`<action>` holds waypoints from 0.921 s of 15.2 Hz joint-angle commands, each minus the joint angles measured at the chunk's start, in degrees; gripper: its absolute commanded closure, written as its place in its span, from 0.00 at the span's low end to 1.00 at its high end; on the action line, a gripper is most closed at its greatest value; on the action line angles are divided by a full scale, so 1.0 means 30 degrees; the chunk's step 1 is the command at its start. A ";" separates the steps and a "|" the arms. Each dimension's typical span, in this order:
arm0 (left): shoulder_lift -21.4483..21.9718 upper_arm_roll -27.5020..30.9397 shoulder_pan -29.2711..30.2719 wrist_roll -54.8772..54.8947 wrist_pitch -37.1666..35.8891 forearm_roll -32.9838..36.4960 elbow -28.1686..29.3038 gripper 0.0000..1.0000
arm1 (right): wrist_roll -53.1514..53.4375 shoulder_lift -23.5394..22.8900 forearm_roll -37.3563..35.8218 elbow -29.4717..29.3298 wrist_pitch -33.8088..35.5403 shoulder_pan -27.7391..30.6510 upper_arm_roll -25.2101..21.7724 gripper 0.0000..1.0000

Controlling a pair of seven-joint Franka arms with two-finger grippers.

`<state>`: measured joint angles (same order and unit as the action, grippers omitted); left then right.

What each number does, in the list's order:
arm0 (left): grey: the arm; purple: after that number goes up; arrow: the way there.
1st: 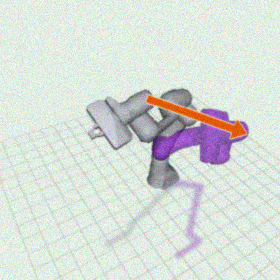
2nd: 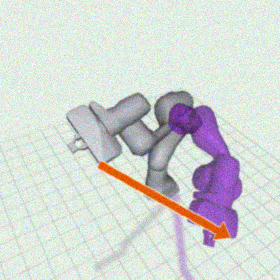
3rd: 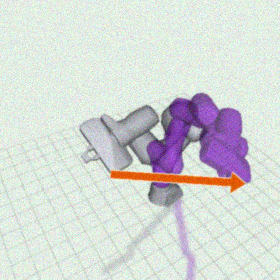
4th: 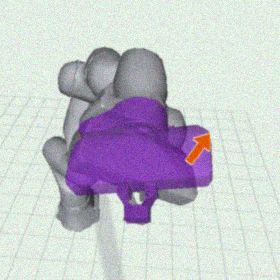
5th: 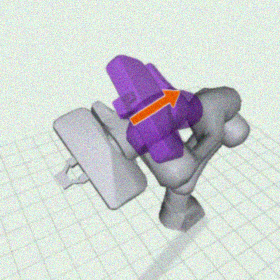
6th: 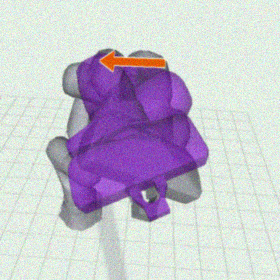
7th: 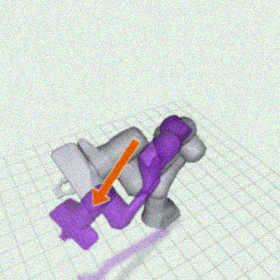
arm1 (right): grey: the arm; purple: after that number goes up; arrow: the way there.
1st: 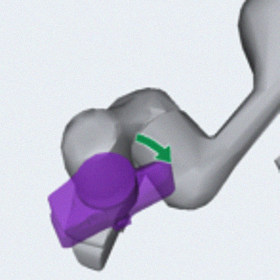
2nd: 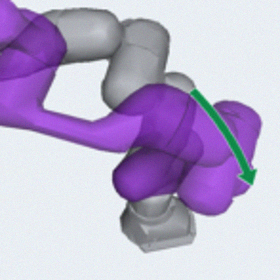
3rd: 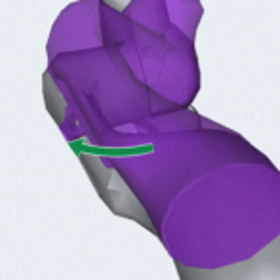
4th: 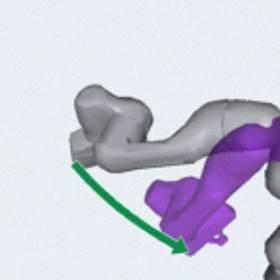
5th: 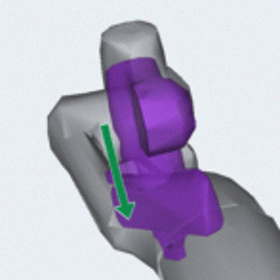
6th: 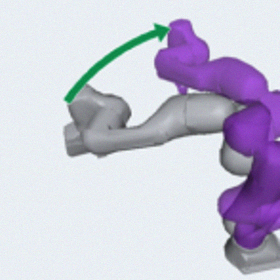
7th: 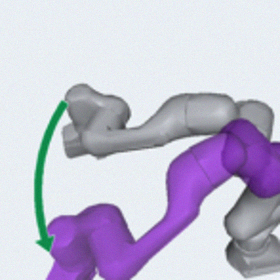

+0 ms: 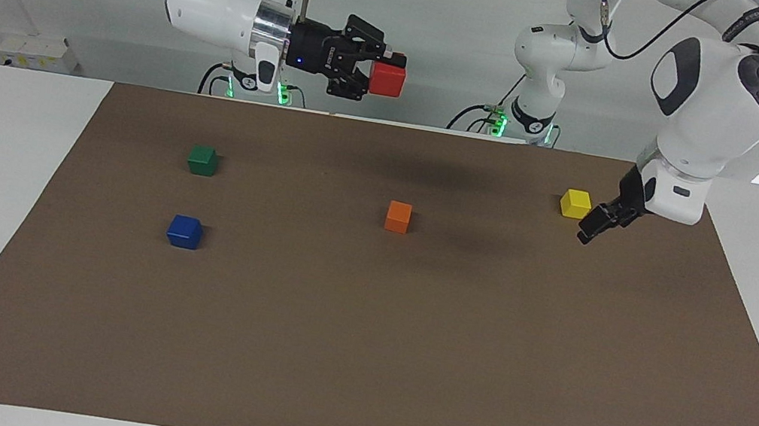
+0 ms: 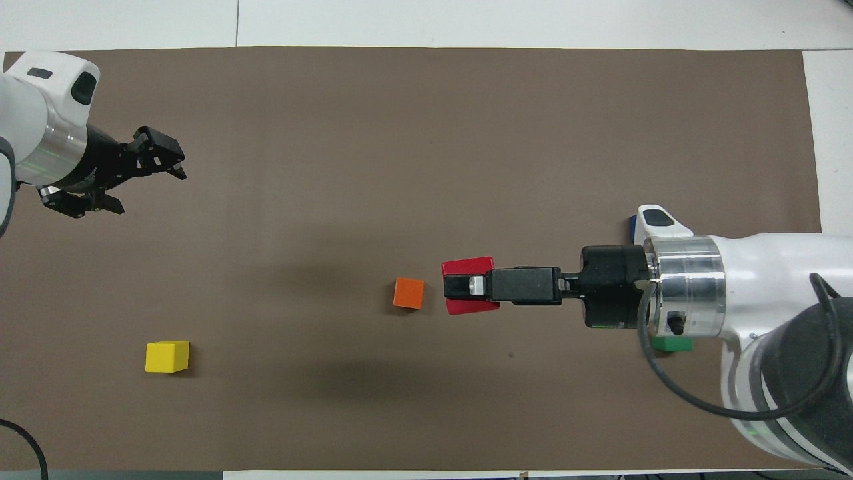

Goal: Transfer red block to right arm and stack on blue block
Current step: 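Carry the red block toward the blue block while the left gripper withdraws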

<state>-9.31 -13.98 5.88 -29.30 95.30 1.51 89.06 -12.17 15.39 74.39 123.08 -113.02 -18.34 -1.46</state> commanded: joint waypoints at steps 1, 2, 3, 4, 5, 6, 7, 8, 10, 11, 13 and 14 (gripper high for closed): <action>-0.1961 -0.0204 0.0148 0.2668 -0.1879 0.1863 -0.3077 0.00 | 0.1184 0.0142 -0.5293 -0.0888 0.0083 0.1189 0.0195 1.00; -0.2750 -0.0233 0.0119 0.3169 -0.2433 0.1927 -0.4215 0.00 | 0.1274 0.0142 -0.7372 -0.1123 0.0172 0.1570 0.0195 1.00; -0.3541 -0.0321 0.0003 0.3494 -0.3309 0.2014 -0.5735 0.00 | 0.1333 0.0113 -0.9597 -0.1473 0.0347 0.1951 0.0224 1.00; -0.3926 -0.0380 -0.0056 0.3671 -0.4072 0.2073 -0.6591 0.00 | 0.1276 -0.0003 -1.1708 -0.1709 0.0465 0.2302 0.0253 1.00; -0.3755 -0.0380 -0.0173 0.3760 -0.4485 0.2161 -0.6542 0.00 | 0.1246 -0.0033 -1.3295 -0.1798 0.0640 0.2654 0.0254 1.00; -0.3406 -0.0380 -0.0145 0.4138 -0.4258 0.2133 -0.5932 0.00 | 0.1304 -0.0062 -1.4732 -0.1799 0.0845 0.2773 0.0254 1.00; -0.2851 -0.0409 -0.0145 0.4692 -0.3878 0.2074 -0.5114 0.00 | 0.1304 -0.0063 -1.6487 -0.1799 0.0905 0.2804 0.0254 1.00; -0.2062 -0.0351 -0.0087 0.4814 -0.3700 0.1987 -0.3946 0.00 | 0.1333 -0.0063 -1.8303 -0.1741 0.0905 0.2978 0.0283 1.00; -0.0246 -0.0205 -0.0174 0.4756 -0.3466 0.1870 -0.1076 0.00 | 0.1334 -0.0092 -2.0800 -0.1536 0.1022 0.3649 0.0283 1.00; 0.0516 -0.0146 -0.0203 0.4786 -0.2449 0.1869 0.0213 0.00 | 0.1363 -0.0150 -2.2000 -0.1419 0.1225 0.4060 0.0312 1.00; 0.1166 0.1367 -0.1423 0.4903 -0.1239 0.1782 0.0754 0.00 | 0.1508 -0.0704 -2.3558 -0.1215 0.1257 0.4909 0.0312 1.00; 0.1342 0.2277 -0.2130 0.4932 -0.1238 0.1520 0.0783 0.00 | 0.2292 -0.1084 -2.4000 -0.1126 0.1083 0.5174 0.0312 1.00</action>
<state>-9.59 -12.35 3.64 -15.77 88.90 5.96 86.78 -8.60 14.12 5.67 119.33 -109.63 -5.20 -1.41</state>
